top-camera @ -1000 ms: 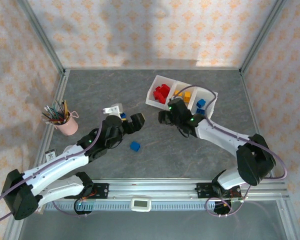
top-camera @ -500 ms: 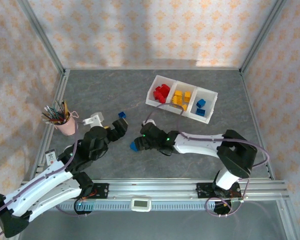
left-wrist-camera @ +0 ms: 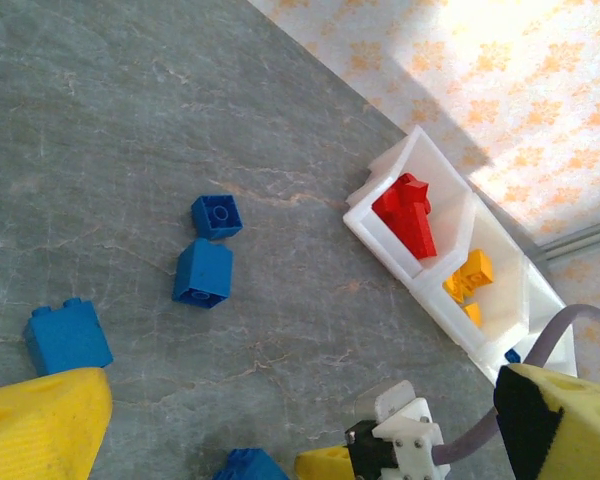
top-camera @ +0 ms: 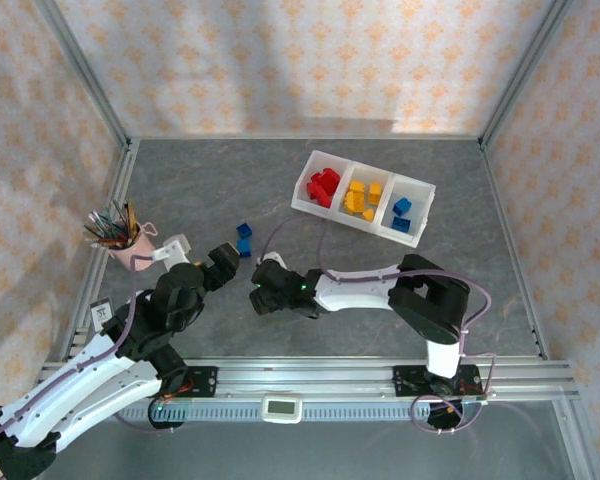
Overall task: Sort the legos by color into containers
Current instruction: Pick up the lego from the bottom-center of the table, then place the lego in the container.
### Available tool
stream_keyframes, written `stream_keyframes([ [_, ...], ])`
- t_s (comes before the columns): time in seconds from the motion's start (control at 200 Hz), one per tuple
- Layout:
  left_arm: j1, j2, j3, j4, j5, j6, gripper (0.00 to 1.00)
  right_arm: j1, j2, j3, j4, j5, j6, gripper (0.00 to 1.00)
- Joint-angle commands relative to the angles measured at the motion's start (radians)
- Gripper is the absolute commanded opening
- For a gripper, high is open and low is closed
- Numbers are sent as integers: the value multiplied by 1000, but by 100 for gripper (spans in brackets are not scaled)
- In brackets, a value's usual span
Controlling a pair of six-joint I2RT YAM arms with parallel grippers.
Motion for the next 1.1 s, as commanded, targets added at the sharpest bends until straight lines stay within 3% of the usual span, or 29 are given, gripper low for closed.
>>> stream_keyframes([
  [0.0,-9,-1,-13,-26,-29,-10,99,2,34,42,-41,66,-50,73],
  [0.345,-9,-15,-12,-29,-35,-6,99,-1,89,92,-56,86,-88,49],
  [0.596,-9,-8,-9,5,-14,12,99,-1,34,66,-51,81,-76,31],
  [0.856,-9,65,30,82,28,66,99,-75,-133,3,-94,87,14,28],
  [1.096,-8,205,76,218,105,149,99,-266,-333,-98,-153,123,95,28],
])
